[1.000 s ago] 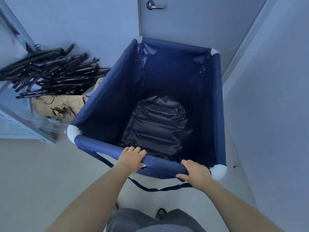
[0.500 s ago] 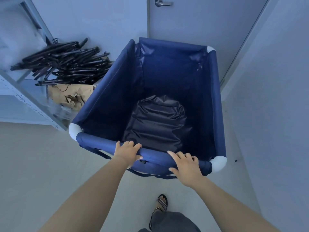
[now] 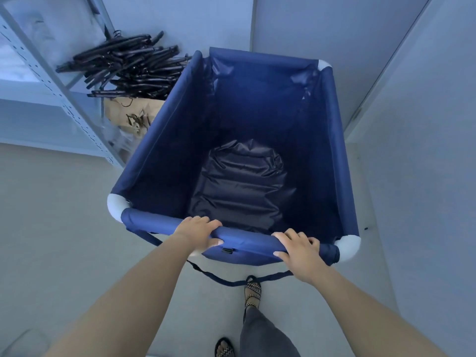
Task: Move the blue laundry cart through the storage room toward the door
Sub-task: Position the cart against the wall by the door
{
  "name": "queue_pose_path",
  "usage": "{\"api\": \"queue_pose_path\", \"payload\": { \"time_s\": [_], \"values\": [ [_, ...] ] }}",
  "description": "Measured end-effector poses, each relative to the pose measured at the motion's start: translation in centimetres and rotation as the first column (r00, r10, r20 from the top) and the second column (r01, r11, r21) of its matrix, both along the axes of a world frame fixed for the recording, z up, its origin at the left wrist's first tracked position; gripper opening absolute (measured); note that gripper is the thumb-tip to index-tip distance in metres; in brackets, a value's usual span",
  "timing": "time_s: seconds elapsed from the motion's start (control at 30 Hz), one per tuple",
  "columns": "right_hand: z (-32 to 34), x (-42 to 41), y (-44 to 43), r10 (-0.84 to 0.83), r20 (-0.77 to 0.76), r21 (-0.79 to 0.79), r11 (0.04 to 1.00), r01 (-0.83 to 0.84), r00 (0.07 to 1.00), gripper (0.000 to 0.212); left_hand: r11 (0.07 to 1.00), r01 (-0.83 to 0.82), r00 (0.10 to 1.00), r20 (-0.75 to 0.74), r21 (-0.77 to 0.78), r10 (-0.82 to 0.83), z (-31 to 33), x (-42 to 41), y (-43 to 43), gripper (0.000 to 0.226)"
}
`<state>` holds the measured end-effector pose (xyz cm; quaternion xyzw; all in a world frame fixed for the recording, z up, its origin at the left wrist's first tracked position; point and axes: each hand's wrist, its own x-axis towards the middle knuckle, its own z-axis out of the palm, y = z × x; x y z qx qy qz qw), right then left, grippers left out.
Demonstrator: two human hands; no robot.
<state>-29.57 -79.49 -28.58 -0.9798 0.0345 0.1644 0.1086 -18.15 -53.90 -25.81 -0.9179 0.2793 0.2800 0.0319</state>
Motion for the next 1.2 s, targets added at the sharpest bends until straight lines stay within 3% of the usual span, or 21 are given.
{"api": "queue_pose_path", "payload": {
  "time_s": [0.17, 0.37, 0.63, 1.0, 1.2],
  "values": [
    [0.0, -2.0, -0.7, 0.053, -0.033, -0.002, 0.999, -0.053, 0.998, 0.038, 0.991, -0.126, 0.990, -0.062, -0.050, 0.123, -1.0, -2.8, 1.4, 0.045],
    [0.3, -1.7, -2.7, 0.110, -0.055, 0.026, 0.994, -0.109, 0.992, 0.035, 0.986, -0.162, 0.987, 0.022, -0.029, 0.162, -1.5, -5.4, 0.0, 0.047],
    [0.6, 1.5, -5.8, 0.203, -0.068, 0.077, 0.977, -0.197, 0.977, 0.033, 0.956, -0.290, 0.957, 0.001, -0.045, 0.291, -1.1, -6.2, -2.0, 0.050],
    [1.4, 9.8, -9.8, 0.319, -0.116, 0.148, 0.942, -0.302, 0.941, 0.034, 0.809, -0.587, 0.796, 0.197, 0.023, 0.572, -1.2, -5.7, -3.4, 0.051],
    [2.0, 13.1, -9.6, 0.434, -0.262, 0.006, 0.894, -0.449, 0.862, 0.050, 0.750, -0.662, 0.738, 0.196, 0.018, 0.646, -1.6, -6.1, -5.6, 0.049]
  ]
}}
